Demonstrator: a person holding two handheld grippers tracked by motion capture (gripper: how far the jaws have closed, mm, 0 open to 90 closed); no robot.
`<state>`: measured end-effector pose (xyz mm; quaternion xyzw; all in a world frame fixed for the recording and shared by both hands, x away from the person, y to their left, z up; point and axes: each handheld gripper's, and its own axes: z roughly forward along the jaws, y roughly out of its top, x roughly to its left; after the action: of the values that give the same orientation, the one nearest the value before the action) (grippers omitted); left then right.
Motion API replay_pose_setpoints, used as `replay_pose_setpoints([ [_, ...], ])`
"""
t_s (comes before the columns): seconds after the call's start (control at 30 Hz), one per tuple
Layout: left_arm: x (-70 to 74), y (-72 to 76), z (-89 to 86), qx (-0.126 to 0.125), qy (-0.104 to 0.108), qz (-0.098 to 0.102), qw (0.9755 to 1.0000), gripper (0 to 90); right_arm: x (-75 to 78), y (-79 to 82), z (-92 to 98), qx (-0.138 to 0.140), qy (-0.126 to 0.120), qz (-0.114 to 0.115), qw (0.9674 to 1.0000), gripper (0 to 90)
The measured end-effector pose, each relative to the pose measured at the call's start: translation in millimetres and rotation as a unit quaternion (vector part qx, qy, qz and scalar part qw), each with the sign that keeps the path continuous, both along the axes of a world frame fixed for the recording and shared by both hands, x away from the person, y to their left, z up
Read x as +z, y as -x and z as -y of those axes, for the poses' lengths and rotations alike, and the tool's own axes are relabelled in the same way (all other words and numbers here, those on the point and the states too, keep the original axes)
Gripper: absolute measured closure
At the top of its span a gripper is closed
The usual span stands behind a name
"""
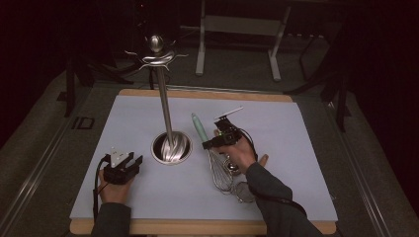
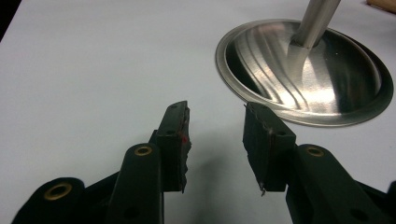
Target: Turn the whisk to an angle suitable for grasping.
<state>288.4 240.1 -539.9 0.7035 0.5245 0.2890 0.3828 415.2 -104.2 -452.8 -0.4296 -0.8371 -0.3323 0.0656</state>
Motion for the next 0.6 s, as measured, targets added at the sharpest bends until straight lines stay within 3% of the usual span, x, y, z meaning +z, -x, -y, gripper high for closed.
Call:
replay_pose_setpoints([
  [0.23, 0.0, 0.0, -0.2, 0.000, 0.001, 0.000, 1.0000, 61.2, 23.1, -2.0, 13.2, 0.019, -0.025, 0.057, 0.9979, 69.4],
  [0.37, 0.0, 0.0, -0.1, 0.000, 0.001, 0.000, 1.0000, 61.2, 33.3, -0.4, 16.4, 0.043, -0.029, 0.095, 0.9941, 69.4],
  [0.6, 0.1, 0.3, -0.2, 0.000, 0.000, 0.000, 1.0000, 61.2, 50.1, 1.5, 23.3, 0.065, -0.029, 0.139, 0.9877, 69.4],
])
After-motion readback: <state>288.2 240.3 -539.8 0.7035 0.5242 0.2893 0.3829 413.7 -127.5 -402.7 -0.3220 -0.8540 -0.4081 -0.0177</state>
